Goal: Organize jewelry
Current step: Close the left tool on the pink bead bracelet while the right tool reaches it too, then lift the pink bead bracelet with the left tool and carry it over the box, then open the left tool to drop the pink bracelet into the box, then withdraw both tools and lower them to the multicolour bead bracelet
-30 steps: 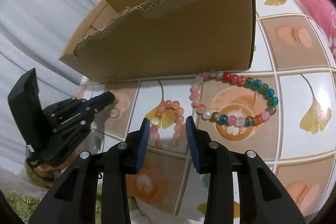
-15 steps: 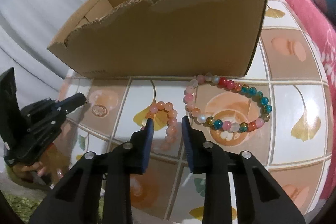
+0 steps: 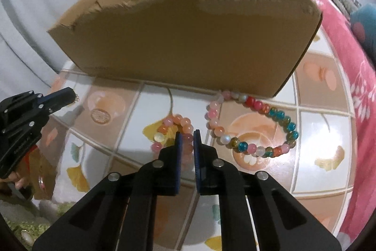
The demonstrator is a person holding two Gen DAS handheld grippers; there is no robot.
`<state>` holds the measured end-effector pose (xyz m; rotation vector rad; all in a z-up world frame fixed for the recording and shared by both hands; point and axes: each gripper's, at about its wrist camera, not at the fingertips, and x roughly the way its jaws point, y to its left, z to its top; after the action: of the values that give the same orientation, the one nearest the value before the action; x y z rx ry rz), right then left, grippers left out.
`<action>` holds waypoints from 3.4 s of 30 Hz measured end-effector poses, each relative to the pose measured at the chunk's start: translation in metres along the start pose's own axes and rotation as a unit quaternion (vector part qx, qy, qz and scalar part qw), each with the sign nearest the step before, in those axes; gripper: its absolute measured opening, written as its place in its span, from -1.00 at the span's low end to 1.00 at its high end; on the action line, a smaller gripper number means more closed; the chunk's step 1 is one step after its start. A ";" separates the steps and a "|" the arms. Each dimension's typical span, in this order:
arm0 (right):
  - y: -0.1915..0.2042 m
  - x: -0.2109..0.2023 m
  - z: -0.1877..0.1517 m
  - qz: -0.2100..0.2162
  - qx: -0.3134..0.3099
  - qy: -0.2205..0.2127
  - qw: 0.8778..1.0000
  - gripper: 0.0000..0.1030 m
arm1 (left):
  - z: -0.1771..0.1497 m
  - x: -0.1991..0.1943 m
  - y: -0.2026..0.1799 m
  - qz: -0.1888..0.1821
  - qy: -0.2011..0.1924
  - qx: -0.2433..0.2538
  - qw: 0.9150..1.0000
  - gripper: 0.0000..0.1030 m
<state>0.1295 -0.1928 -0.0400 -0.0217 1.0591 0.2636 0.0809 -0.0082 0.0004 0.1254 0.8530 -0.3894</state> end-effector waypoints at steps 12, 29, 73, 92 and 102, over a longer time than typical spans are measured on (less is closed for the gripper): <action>0.024 -0.085 0.025 0.007 -0.073 -0.094 0.993 -0.82 | 0.045 -0.071 -0.011 -0.051 -0.088 0.025 0.994 -0.99; -0.021 -0.056 0.163 0.073 -0.113 -0.082 0.988 -0.82 | 0.176 0.024 -0.006 -0.163 -0.003 -0.006 0.987 -0.99; -0.087 -0.058 0.174 0.074 -0.053 -0.052 0.994 -0.49 | 0.175 0.053 0.008 -0.150 0.067 -0.013 0.986 -0.16; -0.117 -0.022 0.014 0.000 0.089 0.001 0.996 -0.29 | 0.064 0.037 -0.092 -0.220 -0.036 0.069 0.972 0.28; -0.115 0.000 0.004 -0.032 0.095 0.004 0.995 -0.29 | 0.064 0.094 -0.116 -0.159 -0.006 0.023 0.987 -0.18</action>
<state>0.1590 -0.3030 -0.0507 0.1150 1.0858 0.1044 0.1372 -0.1586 -0.0234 0.0289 0.8544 -0.7077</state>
